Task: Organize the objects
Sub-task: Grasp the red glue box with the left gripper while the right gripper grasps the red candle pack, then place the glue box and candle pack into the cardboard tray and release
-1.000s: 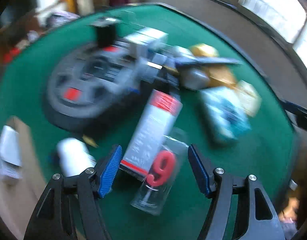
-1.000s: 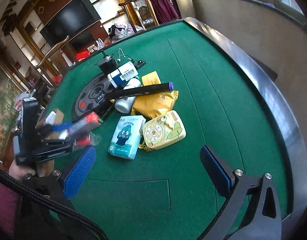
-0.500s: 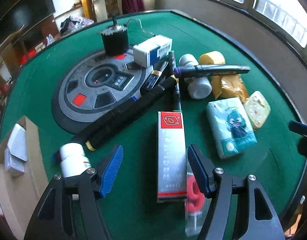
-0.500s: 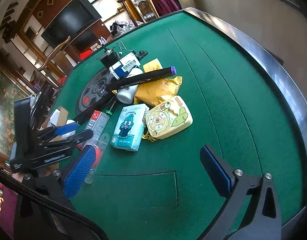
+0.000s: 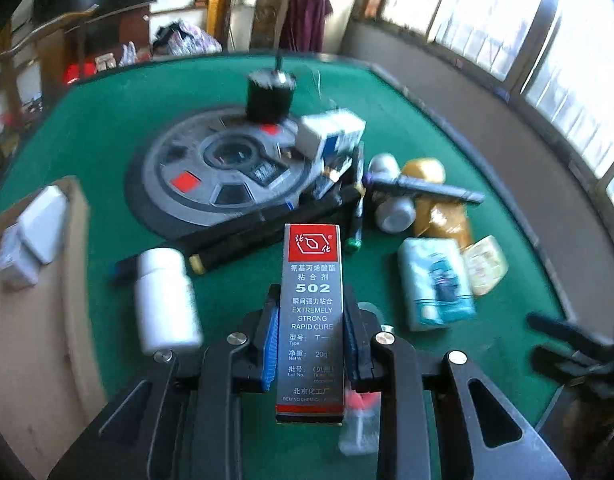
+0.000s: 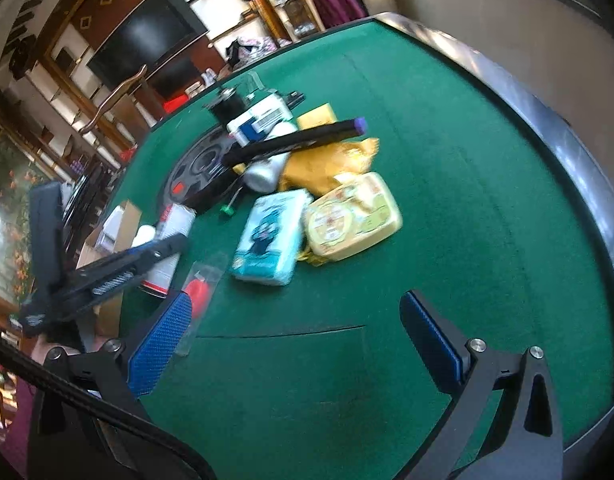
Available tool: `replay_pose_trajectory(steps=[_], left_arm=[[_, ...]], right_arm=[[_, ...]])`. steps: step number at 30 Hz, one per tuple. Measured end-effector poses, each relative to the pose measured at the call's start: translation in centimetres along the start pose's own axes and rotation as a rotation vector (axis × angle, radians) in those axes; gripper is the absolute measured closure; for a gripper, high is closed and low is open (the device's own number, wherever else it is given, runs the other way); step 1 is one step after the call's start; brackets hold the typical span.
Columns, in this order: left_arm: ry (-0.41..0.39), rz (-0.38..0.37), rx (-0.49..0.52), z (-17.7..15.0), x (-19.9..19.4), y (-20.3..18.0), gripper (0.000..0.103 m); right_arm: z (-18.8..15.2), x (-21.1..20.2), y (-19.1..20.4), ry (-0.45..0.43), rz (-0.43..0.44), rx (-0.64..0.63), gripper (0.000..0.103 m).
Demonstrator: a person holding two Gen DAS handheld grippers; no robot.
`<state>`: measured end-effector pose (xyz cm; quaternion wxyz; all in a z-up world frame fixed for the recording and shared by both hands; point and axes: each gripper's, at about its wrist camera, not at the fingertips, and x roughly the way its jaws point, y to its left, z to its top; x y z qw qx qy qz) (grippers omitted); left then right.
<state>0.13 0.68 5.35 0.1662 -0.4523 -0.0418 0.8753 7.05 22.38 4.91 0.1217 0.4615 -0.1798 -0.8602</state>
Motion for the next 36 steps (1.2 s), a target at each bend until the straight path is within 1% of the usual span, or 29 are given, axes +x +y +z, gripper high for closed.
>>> replay_pose_trajectory(steps=[2,5,6,8,10,13,14,17,18,19,20,21,22,23,24,30,32,34,36], left_arm=[[-0.043,-0.029,-0.038,-0.6,-2.4,0.8,0.081],[-0.082,-0.063,-0.104,-1.7,-5.3,2.6,0.080],[-0.090,-0.067,-0.123,-2.1,-6.0,3.3,0.080],[-0.109,-0.046,-0.151,-3.0,-7.4,4.7,0.080],[-0.125,-0.014,-0.162,-4.0,-8.5,6.0,0.080],[-0.140,0.025,-0.173,-4.9,-9.5,7.7,0.080],[-0.145,0.037,-0.176,-5.3,-9.8,8.2,0.080],[-0.152,0.059,-0.199,-6.1,-10.4,9.8,0.080],[-0.155,0.067,-0.208,-6.5,-10.6,10.5,0.080],[-0.158,0.072,-0.214,-6.7,-10.6,10.9,0.080],[-0.161,0.080,-0.219,-7.0,-10.7,11.3,0.080],[-0.163,0.085,-0.223,-7.2,-10.7,11.6,0.080],[-0.165,0.092,-0.230,-7.6,-10.8,12.0,0.080],[-0.165,0.096,-0.237,-7.8,-10.7,12.2,0.080],[-0.165,0.097,-0.244,-8.1,-10.9,12.5,0.080],[-0.161,0.120,-0.282,-9.0,-11.3,14.1,0.080],[-0.165,0.134,-0.292,-9.1,-11.8,14.7,0.080],[-0.166,0.152,-0.292,-9.1,-12.1,15.4,0.080],[-0.162,0.175,-0.285,-8.8,-12.5,16.1,0.080]], right_arm=[[-0.4,0.7,1.4,0.025,0.029,-0.021,0.000],[-1.2,1.9,4.4,0.054,0.058,-0.076,0.000],[-1.4,2.6,5.6,0.067,0.057,-0.094,0.000],[-1.8,4.1,7.3,0.093,0.039,-0.112,0.000],[-2.1,6.1,9.1,0.127,-0.002,-0.134,0.000],[-2.1,8.1,10.8,0.132,-0.092,-0.152,0.001],[-2.0,8.7,11.2,0.130,-0.125,-0.158,0.002],[-1.9,10.2,12.0,0.138,-0.185,-0.162,0.007],[-1.9,10.4,12.4,0.120,-0.224,-0.190,0.015],[-2.1,10.6,12.8,0.112,-0.276,-0.220,0.019],[-2.2,10.5,13.0,0.107,-0.302,-0.234,0.029],[-2.3,10.4,13.1,0.098,-0.324,-0.248,0.043],[-2.4,10.2,13.0,0.093,-0.333,-0.256,0.051],[-2.4,10.0,12.9,0.089,-0.339,-0.263,0.066],[-2.4,9.8,12.6,0.089,-0.332,-0.262,0.078],[-2.4,8.1,10.8,0.089,-0.208,-0.194,0.078],[-2.2,7.7,10.7,0.086,-0.174,-0.172,0.078],[-1.8,6.8,10.3,0.087,-0.106,-0.125,0.078],[-1.2,6.2,10.5,0.085,-0.064,-0.104,0.078]])
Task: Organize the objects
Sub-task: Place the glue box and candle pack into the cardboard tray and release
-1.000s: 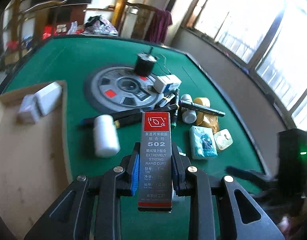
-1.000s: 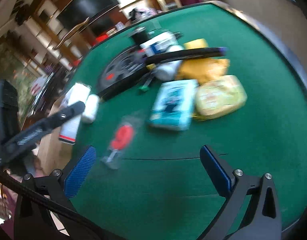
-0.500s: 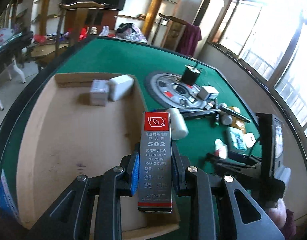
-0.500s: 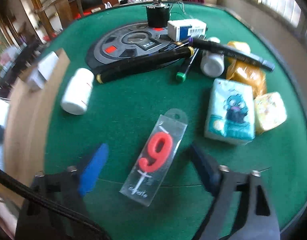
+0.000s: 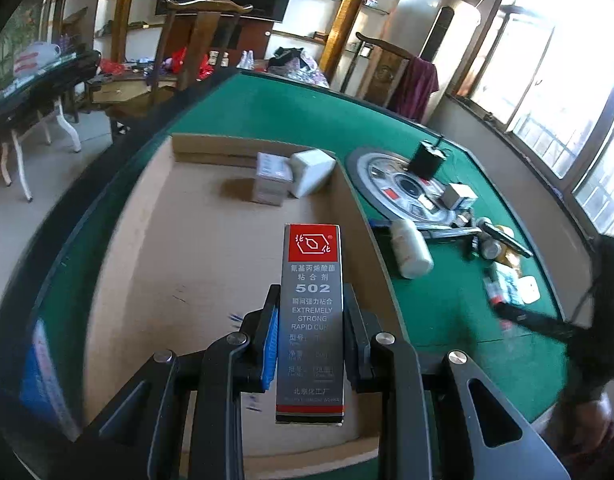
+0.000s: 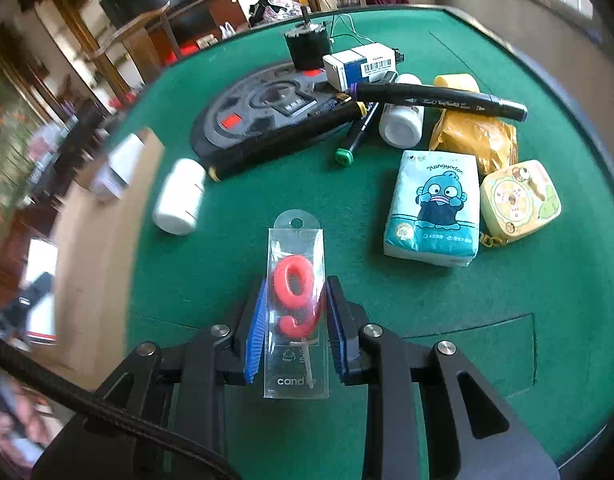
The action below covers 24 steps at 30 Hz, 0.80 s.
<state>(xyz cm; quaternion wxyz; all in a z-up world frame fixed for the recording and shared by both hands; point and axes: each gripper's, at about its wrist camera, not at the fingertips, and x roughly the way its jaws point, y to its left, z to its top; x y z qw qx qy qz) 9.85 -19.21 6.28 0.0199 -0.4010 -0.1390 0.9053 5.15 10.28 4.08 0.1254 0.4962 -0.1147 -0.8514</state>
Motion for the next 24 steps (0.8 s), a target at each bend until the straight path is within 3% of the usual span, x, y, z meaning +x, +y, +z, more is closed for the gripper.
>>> replay_pose_trajectory(steps=[6,11,17,24], left_arm=[[0.003,0.113,0.032,3.3,1.0,2.5,0.080],[0.041,0.181,0.033,5.7,3.9,4.5,0.080],[0.073,0.223,0.050,7.7,6.7,5.5,0.080],[0.115,0.214,0.027,9.5,10.1,6.8,0.080]], right_arm=[[1.9,-2.1,4.1,-0.004,0.136,-0.053,0.078],[2.7,-0.1,10.1,0.059,0.228,-0.132,0.078],[3.1,4.3,16.6,0.116,0.249,-0.219,0.078],[4.5,8.8,20.2,0.131,0.177,-0.264,0.077]])
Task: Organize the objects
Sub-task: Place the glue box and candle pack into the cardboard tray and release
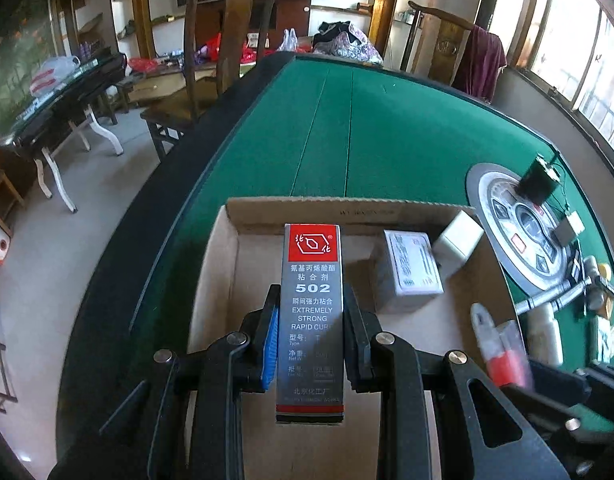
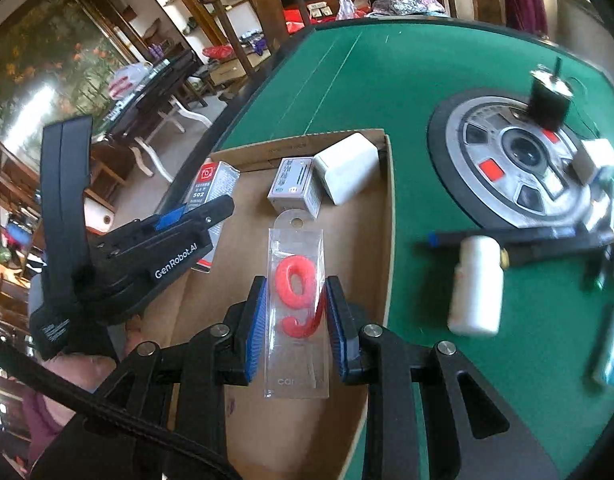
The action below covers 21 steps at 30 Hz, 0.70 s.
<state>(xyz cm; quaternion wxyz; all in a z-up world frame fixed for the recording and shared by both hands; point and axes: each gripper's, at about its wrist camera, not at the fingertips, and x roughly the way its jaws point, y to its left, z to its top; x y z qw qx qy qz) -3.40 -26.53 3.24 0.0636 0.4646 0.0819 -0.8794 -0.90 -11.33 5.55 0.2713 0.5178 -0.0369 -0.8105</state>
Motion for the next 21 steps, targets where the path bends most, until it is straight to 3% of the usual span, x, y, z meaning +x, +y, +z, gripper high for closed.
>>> replay_pose_trajectory(steps=[9,21], left_arm=[[0.026,-0.009,-0.035,0.3,2.7,0.6,0.080],[0.001,0.020,-0.012,0.2,2.6,0.1,0.080]], right_arm=[[0.9,4.4,-0.5,0.035,-0.090,-0.004,0.077],[1.2,5.2,-0.7,0.028,-0.114,-0.022,0.077]])
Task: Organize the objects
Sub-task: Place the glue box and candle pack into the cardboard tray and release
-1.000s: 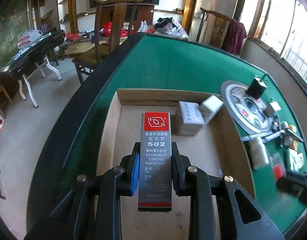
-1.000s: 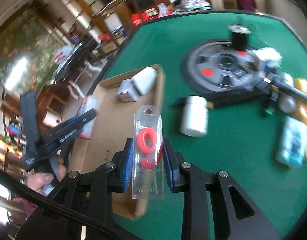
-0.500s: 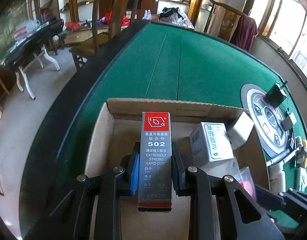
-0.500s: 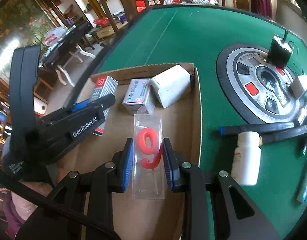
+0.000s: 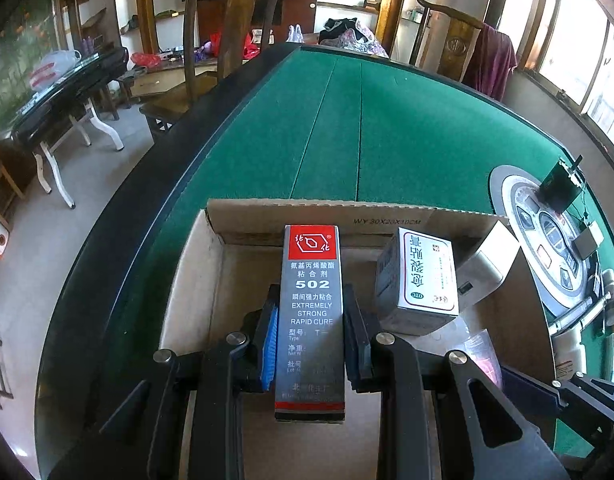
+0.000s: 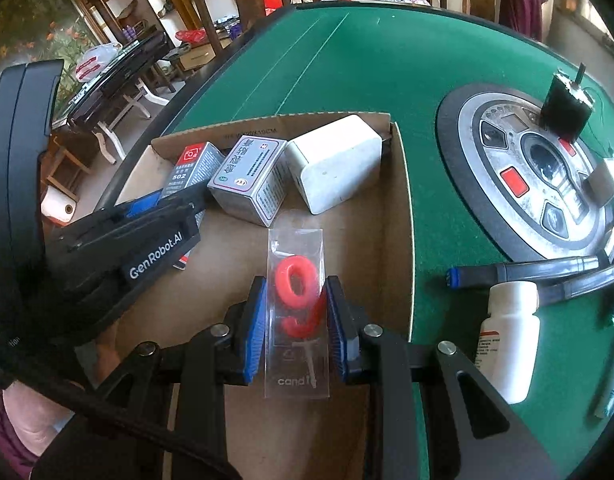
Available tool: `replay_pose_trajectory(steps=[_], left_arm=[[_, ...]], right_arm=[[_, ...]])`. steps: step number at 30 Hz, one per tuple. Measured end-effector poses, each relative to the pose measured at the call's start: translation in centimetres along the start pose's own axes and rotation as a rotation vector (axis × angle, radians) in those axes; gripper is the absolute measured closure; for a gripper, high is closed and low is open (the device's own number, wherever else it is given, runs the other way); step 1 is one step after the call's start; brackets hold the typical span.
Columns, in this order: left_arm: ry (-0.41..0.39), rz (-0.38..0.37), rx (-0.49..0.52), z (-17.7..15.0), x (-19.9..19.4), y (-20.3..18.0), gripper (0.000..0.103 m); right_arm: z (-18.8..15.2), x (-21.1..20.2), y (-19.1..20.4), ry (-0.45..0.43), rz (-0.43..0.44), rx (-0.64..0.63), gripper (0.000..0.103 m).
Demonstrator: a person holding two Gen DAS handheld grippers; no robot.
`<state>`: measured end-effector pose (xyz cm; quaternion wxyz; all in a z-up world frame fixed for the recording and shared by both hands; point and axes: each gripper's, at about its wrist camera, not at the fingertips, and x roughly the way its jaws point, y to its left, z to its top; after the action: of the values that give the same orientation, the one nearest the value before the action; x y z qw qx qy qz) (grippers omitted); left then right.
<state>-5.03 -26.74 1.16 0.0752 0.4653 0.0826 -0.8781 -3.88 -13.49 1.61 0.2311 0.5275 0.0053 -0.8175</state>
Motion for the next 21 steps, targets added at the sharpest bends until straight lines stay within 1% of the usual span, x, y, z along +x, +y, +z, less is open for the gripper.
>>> replay_pose_trajectory(steps=[11,13,15,17,19,21], left_arm=[[0.002,0.033,0.007,0.0,0.0,-0.3,0.080],[0.007,0.034,0.000,0.1,-0.1,-0.2,0.076],[0.005,0.031,0.000,0.0,-0.4,-0.2,0.063],[-0.008,0.041,-0.002,0.0,-1.1,-0.3,0.059],[-0.015,0.039,0.000,0.0,-2.0,-0.7,0.055],[-0.031,0.040,0.015,-0.1,-3.1,-1.3,0.050]], right_arm=[[0.2,-0.1,0.3,0.003,-0.011,-0.004,0.077],[0.1,-0.2,0.3,0.005,0.000,0.001,0.075],[-0.1,-0.5,0.1,0.005,0.015,0.017,0.074],[-0.3,-1.2,-0.2,-0.005,0.035,0.030,0.073],[-0.6,-2.1,-0.4,-0.027,0.047,0.035,0.068],[-0.8,-3.5,-0.7,-0.061,0.058,0.039,0.060]])
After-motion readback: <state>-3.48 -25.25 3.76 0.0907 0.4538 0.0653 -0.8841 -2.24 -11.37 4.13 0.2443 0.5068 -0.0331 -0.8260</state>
